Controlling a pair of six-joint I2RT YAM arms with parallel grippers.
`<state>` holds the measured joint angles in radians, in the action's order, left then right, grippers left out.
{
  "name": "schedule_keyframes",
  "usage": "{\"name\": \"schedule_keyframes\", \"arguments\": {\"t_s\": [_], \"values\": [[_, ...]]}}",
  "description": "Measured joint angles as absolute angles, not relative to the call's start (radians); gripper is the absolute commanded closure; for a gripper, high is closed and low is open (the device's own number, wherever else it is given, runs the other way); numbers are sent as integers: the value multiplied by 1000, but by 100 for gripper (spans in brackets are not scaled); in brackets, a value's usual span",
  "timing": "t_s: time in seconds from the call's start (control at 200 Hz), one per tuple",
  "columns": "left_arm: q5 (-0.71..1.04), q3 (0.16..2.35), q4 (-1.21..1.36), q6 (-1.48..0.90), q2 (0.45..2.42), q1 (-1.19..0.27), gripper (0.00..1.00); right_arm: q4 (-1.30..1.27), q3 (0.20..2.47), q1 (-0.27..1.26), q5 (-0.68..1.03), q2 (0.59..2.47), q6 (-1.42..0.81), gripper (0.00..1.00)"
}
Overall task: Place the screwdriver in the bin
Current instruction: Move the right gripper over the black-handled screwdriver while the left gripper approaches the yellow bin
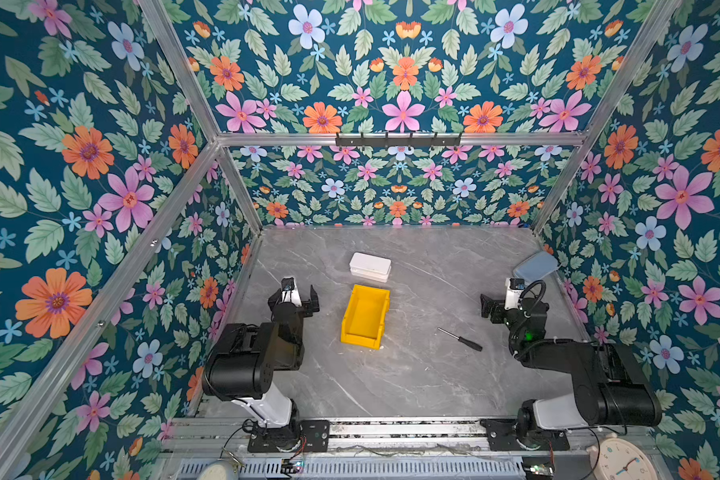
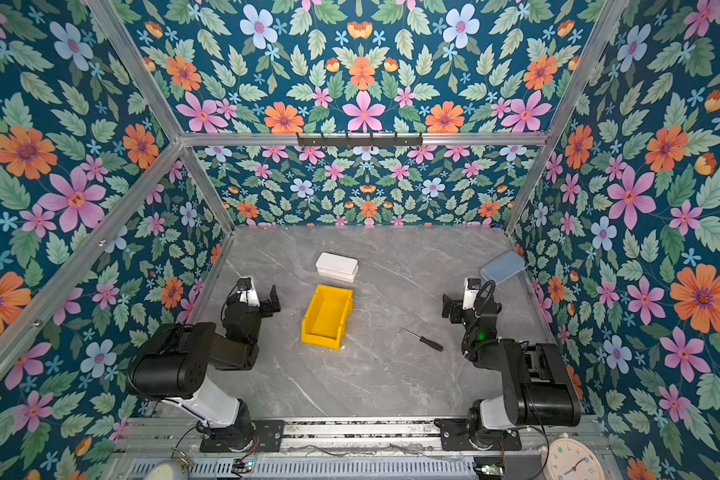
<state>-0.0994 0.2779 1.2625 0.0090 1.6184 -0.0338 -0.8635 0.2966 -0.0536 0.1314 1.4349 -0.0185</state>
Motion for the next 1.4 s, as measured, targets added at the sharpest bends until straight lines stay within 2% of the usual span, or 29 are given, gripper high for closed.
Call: {"name": "schedule_keyframes", "arguments": {"t_s": [0.935,1.135,1.4], "values": [[-110,266,1260,7,1608,-35,0,-839,305,-53,151,1415,-16,1],[-123,218,1237,25,1436,-61,0,-681,390,-12,188,1300,26,1],[-102,265,941,86,1097,-154,0,-376,496,122,236,1178,170,1]]}}
